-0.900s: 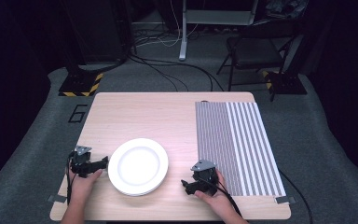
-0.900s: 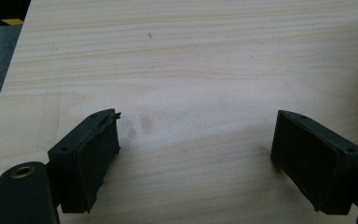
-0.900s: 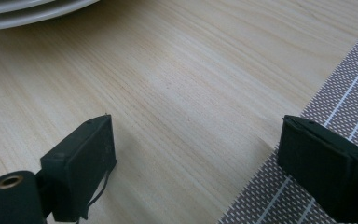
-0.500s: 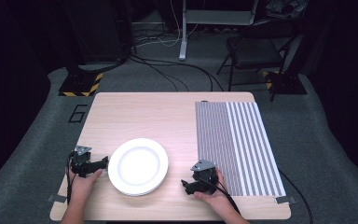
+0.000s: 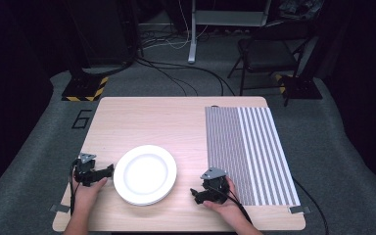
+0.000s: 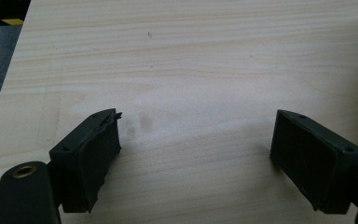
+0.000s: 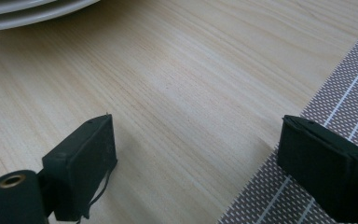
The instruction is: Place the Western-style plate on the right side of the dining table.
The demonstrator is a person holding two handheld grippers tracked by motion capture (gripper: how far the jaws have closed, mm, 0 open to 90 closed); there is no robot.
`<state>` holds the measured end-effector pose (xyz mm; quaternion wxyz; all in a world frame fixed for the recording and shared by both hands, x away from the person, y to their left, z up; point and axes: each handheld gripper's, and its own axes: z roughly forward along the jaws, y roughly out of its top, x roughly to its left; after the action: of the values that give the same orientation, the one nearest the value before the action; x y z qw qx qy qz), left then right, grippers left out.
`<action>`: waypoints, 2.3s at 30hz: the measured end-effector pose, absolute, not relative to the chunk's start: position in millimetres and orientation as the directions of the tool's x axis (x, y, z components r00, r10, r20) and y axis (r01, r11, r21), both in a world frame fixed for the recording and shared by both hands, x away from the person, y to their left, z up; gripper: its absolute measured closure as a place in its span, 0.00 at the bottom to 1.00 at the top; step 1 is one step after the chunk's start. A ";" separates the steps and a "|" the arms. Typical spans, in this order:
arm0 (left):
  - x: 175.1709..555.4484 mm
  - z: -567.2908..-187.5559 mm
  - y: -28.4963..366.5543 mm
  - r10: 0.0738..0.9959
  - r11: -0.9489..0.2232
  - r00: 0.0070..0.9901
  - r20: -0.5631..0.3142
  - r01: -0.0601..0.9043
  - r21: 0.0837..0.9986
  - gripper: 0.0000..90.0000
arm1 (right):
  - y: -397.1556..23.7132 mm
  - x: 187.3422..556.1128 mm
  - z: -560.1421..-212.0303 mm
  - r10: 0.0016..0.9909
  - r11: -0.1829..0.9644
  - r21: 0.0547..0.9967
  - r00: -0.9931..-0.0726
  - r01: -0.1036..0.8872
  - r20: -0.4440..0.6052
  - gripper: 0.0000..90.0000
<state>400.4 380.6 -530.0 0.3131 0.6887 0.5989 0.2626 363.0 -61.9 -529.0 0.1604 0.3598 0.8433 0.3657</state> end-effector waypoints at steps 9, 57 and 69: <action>398.1 -526.7 379.2 0.995 -0.052 0.099 -0.019 0.663 0.747 0.33 | -62.7 362.7 -528.6 0.737 0.458 0.739 -0.675 0.494 -0.005 0.17; 375.7 -480.1 358.5 0.975 0.011 0.157 -0.155 0.665 0.747 0.66 | -47.9 359.2 -473.5 0.767 0.376 0.792 -0.641 0.481 0.025 0.59; 371.8 -474.4 354.6 0.954 0.035 0.197 -0.225 0.673 0.739 0.77 | -26.6 373.7 -472.5 0.769 0.373 0.788 -0.639 0.490 0.033 0.70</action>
<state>371.8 354.6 -474.4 0.3864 0.6703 0.6068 0.1823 373.7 -26.6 -472.5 0.1727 0.3885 0.8104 0.4032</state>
